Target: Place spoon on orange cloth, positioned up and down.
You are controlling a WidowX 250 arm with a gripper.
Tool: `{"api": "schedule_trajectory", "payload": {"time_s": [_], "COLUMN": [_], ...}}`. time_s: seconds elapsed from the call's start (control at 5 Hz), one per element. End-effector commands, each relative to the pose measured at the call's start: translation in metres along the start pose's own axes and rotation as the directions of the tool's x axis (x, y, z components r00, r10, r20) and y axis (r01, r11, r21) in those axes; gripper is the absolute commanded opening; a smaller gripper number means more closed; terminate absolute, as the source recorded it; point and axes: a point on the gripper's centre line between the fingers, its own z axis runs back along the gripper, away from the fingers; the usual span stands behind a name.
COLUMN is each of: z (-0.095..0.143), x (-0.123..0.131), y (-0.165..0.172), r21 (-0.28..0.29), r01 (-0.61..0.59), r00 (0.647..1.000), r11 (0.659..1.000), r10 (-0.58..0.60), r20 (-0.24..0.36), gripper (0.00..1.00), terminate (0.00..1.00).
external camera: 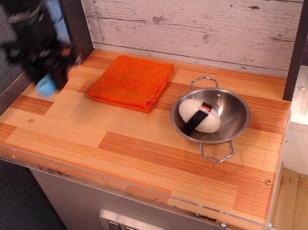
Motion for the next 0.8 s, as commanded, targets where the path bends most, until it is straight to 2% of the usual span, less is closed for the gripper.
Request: {"api": "schedule_trajectory", "payload": {"time_s": [0.0,0.2,0.6], "z": [-0.007,-0.017,-0.028], "x": [0.034,0.039,0.050], "y": [-0.037,-0.047,-0.056], "r21": [0.029,0.031,0.034], "r01": [0.019,0.033,0.073], "r00": [0.999,0.999,0.996], "r11": [0.999,0.999,0.997], "r10": [-0.020,-0.034,-0.074], "r20": [0.033,0.022,0.039], "gripper": [0.00,0.00,0.00], "terminate": [0.00,0.00,0.00]}}
